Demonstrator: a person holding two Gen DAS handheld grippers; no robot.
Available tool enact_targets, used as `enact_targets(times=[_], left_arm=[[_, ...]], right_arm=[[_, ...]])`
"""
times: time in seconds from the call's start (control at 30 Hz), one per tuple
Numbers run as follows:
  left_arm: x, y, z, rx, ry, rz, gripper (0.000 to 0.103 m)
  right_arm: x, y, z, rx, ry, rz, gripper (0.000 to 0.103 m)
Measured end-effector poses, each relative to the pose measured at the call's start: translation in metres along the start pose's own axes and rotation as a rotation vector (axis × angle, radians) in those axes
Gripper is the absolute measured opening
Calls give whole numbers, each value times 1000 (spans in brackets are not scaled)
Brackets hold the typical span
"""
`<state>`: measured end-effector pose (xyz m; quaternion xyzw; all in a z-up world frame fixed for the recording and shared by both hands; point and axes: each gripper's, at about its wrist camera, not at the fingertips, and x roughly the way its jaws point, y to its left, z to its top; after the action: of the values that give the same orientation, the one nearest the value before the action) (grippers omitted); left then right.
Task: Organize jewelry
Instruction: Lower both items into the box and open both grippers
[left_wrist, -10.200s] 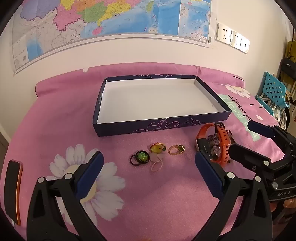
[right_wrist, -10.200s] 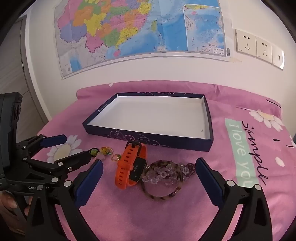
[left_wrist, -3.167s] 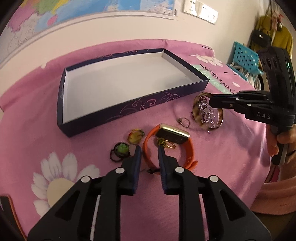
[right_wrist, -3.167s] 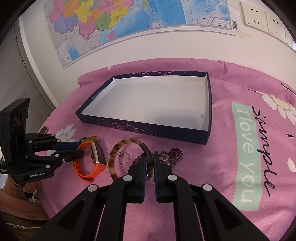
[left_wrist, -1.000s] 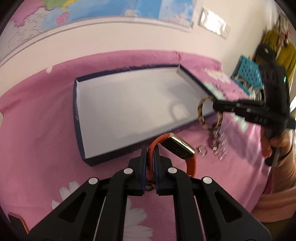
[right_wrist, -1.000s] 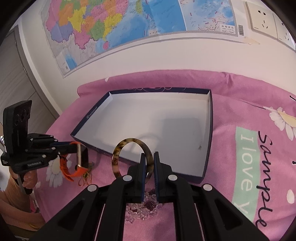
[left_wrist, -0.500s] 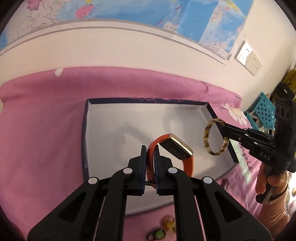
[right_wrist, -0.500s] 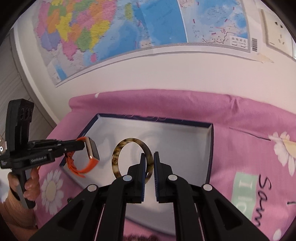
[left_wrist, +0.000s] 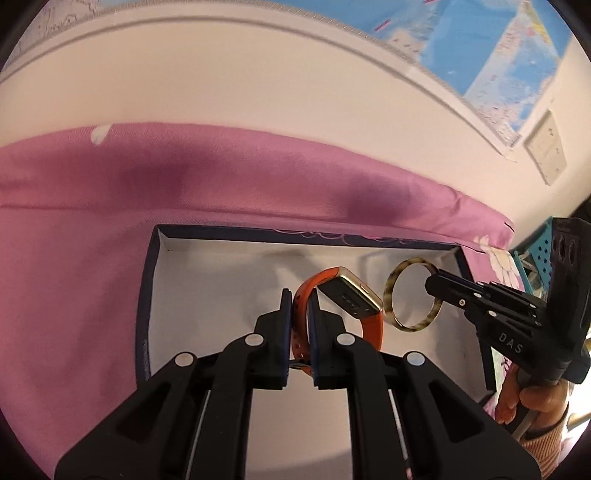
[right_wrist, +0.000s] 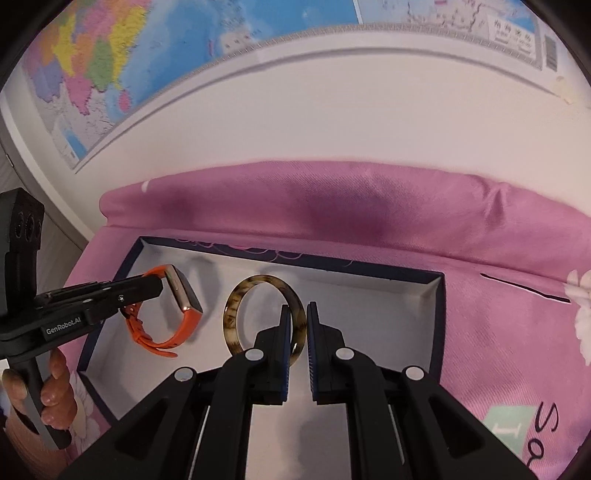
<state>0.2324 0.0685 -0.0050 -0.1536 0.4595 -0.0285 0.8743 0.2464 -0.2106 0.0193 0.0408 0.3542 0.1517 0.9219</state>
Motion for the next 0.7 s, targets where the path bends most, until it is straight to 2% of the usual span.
enact_targets(times=[0.37,0.53,0.67,0.7], left_arm=[[20,12,4,-76,40,27,9],[24,7,6,-81,47,36,10],[23,5,5,-80,37,41,22],[21,4,4,-73,32,46,28]], right_arm=[[15,-4,7,33,32,-22,7],[11,-3,7,42,7,-34,10],[-5,2,2,33,-36,-26,19],[-12,5,-1,17,-49,-19,22]])
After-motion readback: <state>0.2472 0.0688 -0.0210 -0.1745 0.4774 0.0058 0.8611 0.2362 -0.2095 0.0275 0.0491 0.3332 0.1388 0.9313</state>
